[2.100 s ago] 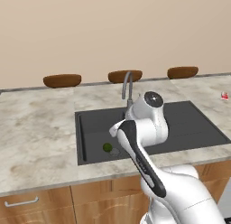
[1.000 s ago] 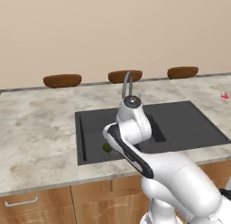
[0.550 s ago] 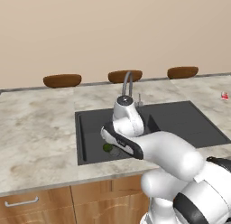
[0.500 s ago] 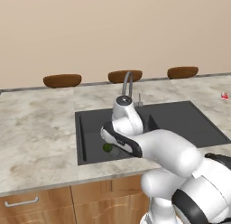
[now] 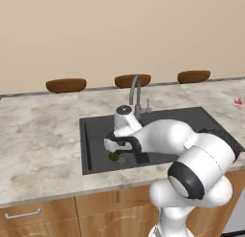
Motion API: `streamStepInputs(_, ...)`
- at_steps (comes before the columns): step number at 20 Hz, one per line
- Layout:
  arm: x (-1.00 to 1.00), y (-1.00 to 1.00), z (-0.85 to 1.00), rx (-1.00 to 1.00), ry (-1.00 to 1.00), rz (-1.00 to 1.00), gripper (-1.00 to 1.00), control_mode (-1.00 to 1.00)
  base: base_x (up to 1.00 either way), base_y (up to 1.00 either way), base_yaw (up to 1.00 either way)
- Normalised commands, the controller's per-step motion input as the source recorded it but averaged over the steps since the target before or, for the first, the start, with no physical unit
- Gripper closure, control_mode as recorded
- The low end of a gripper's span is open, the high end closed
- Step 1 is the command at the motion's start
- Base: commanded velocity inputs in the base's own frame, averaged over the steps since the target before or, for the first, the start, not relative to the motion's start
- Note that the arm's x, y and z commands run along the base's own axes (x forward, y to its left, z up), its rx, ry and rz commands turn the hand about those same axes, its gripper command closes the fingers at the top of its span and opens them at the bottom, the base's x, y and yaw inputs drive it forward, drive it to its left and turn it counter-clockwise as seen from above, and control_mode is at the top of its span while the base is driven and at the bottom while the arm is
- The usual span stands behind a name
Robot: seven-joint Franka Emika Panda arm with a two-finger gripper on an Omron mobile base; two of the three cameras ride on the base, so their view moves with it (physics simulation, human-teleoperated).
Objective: Turn on the sink faucet. Then move the lime from the counter to the sink. Turn off the sink. Move the vegetable from the sink to the pot next to the stove. Finally move the pot to the rear right burner.
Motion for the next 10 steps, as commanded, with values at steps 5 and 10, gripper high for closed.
streamStepInputs(5,0.33,0.08,-0.48,-0.03,0.03,-0.02,-1.0,-1.0,0.0,0.0,0.0)
streamStepInputs(10,0.33,0.03,-0.45,-0.01,0.03,-0.01,-1.0,-1.0,0.0,0.0,0.0)
